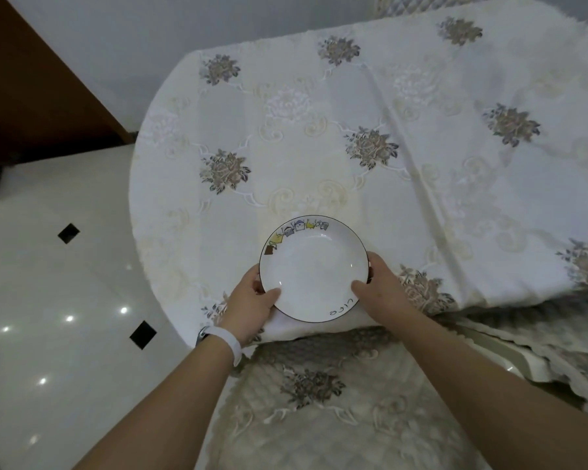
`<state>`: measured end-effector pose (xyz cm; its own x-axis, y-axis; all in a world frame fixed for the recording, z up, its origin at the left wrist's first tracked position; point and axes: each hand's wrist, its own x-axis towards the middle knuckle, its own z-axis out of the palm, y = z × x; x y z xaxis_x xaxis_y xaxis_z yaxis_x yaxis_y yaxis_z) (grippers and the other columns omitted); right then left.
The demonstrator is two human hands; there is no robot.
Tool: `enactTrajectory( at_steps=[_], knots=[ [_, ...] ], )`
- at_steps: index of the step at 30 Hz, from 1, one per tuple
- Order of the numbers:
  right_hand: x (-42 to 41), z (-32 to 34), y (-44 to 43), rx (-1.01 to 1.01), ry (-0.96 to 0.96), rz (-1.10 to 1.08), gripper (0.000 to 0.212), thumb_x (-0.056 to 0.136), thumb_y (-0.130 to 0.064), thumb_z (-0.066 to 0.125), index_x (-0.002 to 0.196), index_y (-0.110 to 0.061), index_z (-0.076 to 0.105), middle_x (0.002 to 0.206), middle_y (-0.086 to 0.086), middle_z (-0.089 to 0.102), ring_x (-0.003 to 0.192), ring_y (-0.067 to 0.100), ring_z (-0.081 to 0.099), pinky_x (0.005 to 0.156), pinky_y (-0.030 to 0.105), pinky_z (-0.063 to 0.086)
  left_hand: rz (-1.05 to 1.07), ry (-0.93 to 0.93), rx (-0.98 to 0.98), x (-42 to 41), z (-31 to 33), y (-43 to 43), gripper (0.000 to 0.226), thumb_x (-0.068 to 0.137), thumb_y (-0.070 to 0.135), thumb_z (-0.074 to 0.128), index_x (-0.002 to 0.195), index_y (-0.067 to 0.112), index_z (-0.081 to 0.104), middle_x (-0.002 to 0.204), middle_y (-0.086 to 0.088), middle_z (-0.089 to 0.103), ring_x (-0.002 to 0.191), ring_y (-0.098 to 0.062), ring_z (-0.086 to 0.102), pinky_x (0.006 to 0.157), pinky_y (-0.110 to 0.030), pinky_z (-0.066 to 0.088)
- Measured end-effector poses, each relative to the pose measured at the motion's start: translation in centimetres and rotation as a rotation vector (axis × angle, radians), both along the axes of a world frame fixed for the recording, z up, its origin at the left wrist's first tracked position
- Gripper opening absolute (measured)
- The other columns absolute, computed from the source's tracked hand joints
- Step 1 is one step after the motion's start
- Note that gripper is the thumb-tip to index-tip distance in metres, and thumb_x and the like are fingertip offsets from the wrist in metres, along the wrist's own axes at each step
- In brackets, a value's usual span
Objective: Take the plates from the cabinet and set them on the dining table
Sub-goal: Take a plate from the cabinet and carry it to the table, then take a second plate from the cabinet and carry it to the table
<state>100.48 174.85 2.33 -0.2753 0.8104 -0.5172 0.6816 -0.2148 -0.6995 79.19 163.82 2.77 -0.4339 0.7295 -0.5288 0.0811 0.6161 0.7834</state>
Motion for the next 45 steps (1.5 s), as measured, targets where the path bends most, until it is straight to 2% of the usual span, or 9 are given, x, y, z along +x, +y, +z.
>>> enactTrajectory(
  at_steps=[6, 13, 19, 23, 26, 29, 34, 39, 45],
  knots=[
    [-0.2, 0.0, 0.3, -0.002, -0.007, 0.013, 0.052, 0.082, -0.012, 0.055, 0.132, -0.026, 0.046, 0.105, -0.003, 0.060, 0.097, 0.024, 0.058, 0.084, 0.038, 0.047, 0.038, -0.015, -0.025, 0.2, -0.1, -0.2, 0.040, 0.089, 0.014, 0.062, 0.114, 0.044, 0.053, 0.100, 0.003, 0.069, 0.093, -0.019, 0.066, 0.076, -0.036, 0.056],
    [-0.6, 0.4, 1.2, 0.021, 0.001, -0.002, 0.046, 0.085, -0.011, 0.055, 0.129, -0.021, 0.051, 0.105, -0.001, 0.062, 0.095, 0.023, 0.058, 0.077, 0.031, 0.042, 0.096, -0.070, -0.035, 0.3, 0.6, 0.4, 0.047, 0.090, 0.011, 0.060, 0.130, 0.035, 0.048, 0.102, -0.004, 0.069, 0.088, -0.017, 0.067, 0.061, -0.021, 0.050],
    [0.1, 2.1, 1.3, 0.050, -0.041, 0.014, 0.035, 0.090, -0.019, 0.054, 0.125, -0.019, 0.052, 0.090, -0.002, 0.059, 0.082, 0.020, 0.056, 0.067, 0.030, 0.041, 0.206, -0.066, -0.038, 0.6, 1.8, -1.7, 0.041, 0.092, 0.013, 0.058, 0.132, 0.019, 0.050, 0.100, -0.008, 0.067, 0.085, -0.021, 0.068, 0.078, -0.036, 0.054],
    [-0.3, 3.9, 1.2, 0.217, -0.090, 0.127, 0.047, 0.091, -0.027, 0.053, 0.136, -0.017, 0.047, 0.127, 0.007, 0.054, 0.111, 0.023, 0.052, 0.090, 0.034, 0.042, 0.240, -0.039, 0.019, -0.1, 4.5, -3.6, 0.030, 0.095, 0.021, 0.054, 0.125, 0.022, 0.056, 0.106, -0.004, 0.067, 0.089, -0.022, 0.068, 0.075, -0.037, 0.055],
    [-1.8, 6.2, 0.3, 0.317, -0.073, 0.231, 0.050, 0.094, -0.031, 0.051, 0.142, -0.017, 0.043, 0.141, 0.006, 0.047, 0.127, 0.024, 0.046, 0.104, 0.039, 0.038, 0.184, 0.088, 0.074, -1.2, 6.8, -5.0, 0.024, 0.096, 0.024, 0.054, 0.120, 0.027, 0.059, 0.109, -0.001, 0.066, 0.093, -0.018, 0.066, 0.072, -0.025, 0.052],
    [-3.8, 8.6, -1.2, 0.467, -0.122, 0.407, 0.050, 0.096, -0.036, 0.048, 0.143, -0.018, 0.043, 0.144, 0.003, 0.046, 0.131, 0.023, 0.041, 0.104, 0.038, 0.036, 0.073, 0.267, 0.102, -2.5, 9.0, -7.0, 0.026, 0.097, 0.024, 0.053, 0.122, 0.029, 0.058, 0.115, 0.005, 0.063, 0.093, -0.007, 0.060, 0.068, -0.011, 0.048],
    [-8.5, 11.3, -4.7, 0.752, -0.193, 0.705, 0.047, 0.094, -0.043, 0.046, 0.134, -0.018, 0.051, 0.130, 0.002, 0.056, 0.118, 0.026, 0.049, 0.091, 0.039, 0.043, -0.128, 0.666, 0.095, -5.8, 11.9, -11.0, 0.039, 0.095, 0.034, 0.053, 0.133, 0.028, 0.054, 0.125, 0.019, 0.050, 0.113, -0.008, 0.052, 0.098, -0.028, 0.039],
    [-14.3, 13.9, -10.5, 0.871, -0.161, 0.923, 0.054, 0.091, -0.047, 0.036, 0.130, -0.016, 0.054, 0.126, 0.004, 0.058, 0.113, 0.027, 0.052, 0.091, 0.040, 0.045, -0.160, 0.928, 0.060, -9.3, 13.0, -18.1, 0.055, 0.085, 0.049, 0.041, 0.127, 0.019, 0.061, 0.125, 0.000, 0.064, 0.115, -0.021, 0.058, 0.099, -0.035, 0.042],
    [-23.0, 15.8, -20.9, 0.949, -0.074, 1.093, 0.057, 0.085, -0.048, 0.034, 0.122, -0.015, 0.061, 0.118, 0.004, 0.064, 0.107, 0.028, 0.059, 0.084, 0.040, 0.048, -0.010, 1.027, -0.018, -14.9, 13.9, -30.9, 0.050, 0.084, 0.046, 0.045, 0.121, 0.019, 0.065, 0.120, -0.003, 0.067, 0.110, -0.024, 0.062, 0.097, -0.039, 0.044]
  ],
)
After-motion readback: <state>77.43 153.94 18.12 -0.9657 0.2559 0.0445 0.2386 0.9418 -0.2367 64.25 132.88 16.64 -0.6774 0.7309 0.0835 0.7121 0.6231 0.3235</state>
